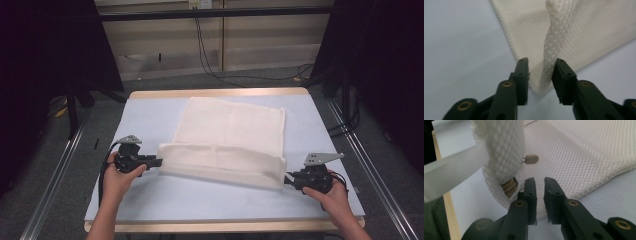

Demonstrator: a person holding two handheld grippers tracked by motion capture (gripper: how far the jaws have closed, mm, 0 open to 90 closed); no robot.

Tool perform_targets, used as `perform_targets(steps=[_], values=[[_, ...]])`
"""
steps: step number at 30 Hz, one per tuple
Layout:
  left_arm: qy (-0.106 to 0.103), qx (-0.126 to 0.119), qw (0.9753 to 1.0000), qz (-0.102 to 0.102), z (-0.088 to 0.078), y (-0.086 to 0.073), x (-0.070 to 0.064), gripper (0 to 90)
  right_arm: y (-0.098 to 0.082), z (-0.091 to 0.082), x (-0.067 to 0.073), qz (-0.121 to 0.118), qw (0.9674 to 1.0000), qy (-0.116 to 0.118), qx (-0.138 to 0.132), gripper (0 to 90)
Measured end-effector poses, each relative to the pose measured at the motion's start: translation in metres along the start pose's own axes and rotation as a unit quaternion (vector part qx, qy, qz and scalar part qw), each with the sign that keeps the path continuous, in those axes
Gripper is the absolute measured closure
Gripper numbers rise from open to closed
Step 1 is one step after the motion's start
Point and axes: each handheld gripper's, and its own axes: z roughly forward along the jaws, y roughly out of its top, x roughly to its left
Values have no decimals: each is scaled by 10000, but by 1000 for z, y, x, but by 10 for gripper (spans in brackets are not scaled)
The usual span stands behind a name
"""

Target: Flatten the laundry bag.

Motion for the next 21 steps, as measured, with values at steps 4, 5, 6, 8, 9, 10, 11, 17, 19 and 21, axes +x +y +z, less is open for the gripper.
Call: perform_targets(steps=[4, 5, 6, 8, 9, 10, 11, 17, 19, 21], values=[[113, -22, 9999, -72, -4, -3, 8, 627, -1, 2, 1, -38, 9999, -21, 115, 806], [161, -29, 9998, -60, -5, -3, 9, 619, -1, 3, 1, -64, 9999, -19, 150, 806], [277, -63, 9995, -104, -6, -3, 10, 614, -1, 3, 2, -84, 9998, -44, 155, 806], [468, 12, 9987, -181, -7, -3, 14, 608, -1, 3, 2, -70, 9998, -39, 165, 805], [468, 12, 9987, -181, -7, -3, 14, 607, -1, 3, 2, -70, 9998, -39, 165, 805], [453, -31, 9986, -288, -7, -3, 16, 607, -1, 3, 2, -71, 9998, -37, 160, 807], [448, -55, 9985, -324, -7, -2, 18, 603, -1, 4, 2, -80, 9998, 0, 184, 806], [356, 147, 9988, -307, 3, 5, 14, 527, -2, 4, 2, -43, 9998, -132, 147, 760], [290, 198, 9989, -316, 10, 5, 13, 523, -1, 3, 0, 54, 9996, -246, 103, 706], [319, 237, 9988, -279, 13, 5, 13, 524, -1, 1, -2, 252, 9987, -441, 70, 666]])
